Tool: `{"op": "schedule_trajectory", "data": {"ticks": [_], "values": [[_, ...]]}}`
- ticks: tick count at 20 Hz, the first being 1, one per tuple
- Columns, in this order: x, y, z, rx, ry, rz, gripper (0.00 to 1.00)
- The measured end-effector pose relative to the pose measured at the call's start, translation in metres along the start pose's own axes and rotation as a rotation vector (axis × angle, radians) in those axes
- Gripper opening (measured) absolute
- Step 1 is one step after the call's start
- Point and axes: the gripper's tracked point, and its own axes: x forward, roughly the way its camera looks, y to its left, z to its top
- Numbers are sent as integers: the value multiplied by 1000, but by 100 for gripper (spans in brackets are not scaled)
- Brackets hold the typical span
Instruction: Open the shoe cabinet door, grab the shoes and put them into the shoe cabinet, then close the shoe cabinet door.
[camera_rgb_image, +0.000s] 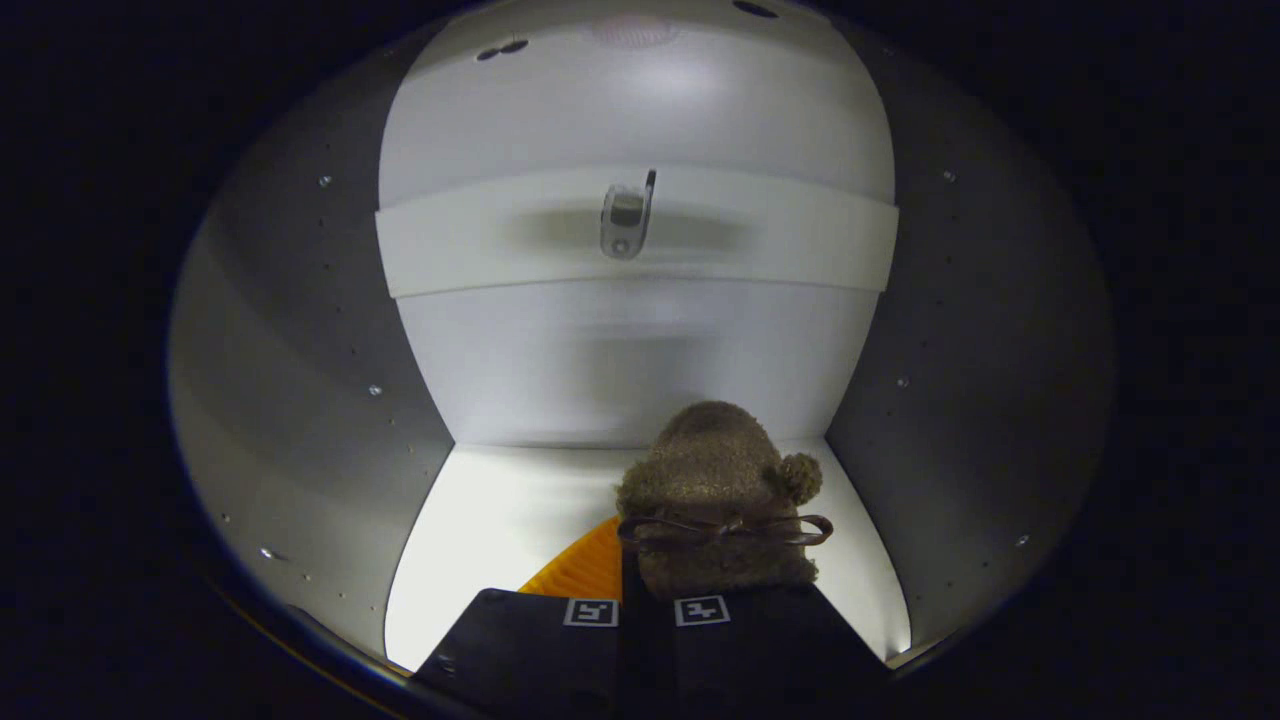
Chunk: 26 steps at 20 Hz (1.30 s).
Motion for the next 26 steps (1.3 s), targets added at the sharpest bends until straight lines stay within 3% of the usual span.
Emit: {"op": "schedule_trajectory", "data": {"ticks": [6, 8, 13, 15, 21, 26], "values": [[16, 3, -13, -51, 32, -14, 6], [13, 4, -15, -57, 33, -9, 11], [-1, 1, -18, -62, 48, -43, 67], [-8, -1, -23, -65, 57, -53, 73], [-49, 1, -14, -42, -5, -49, 78], [-120, 2, -3, -24, -106, -43, 82]]}}
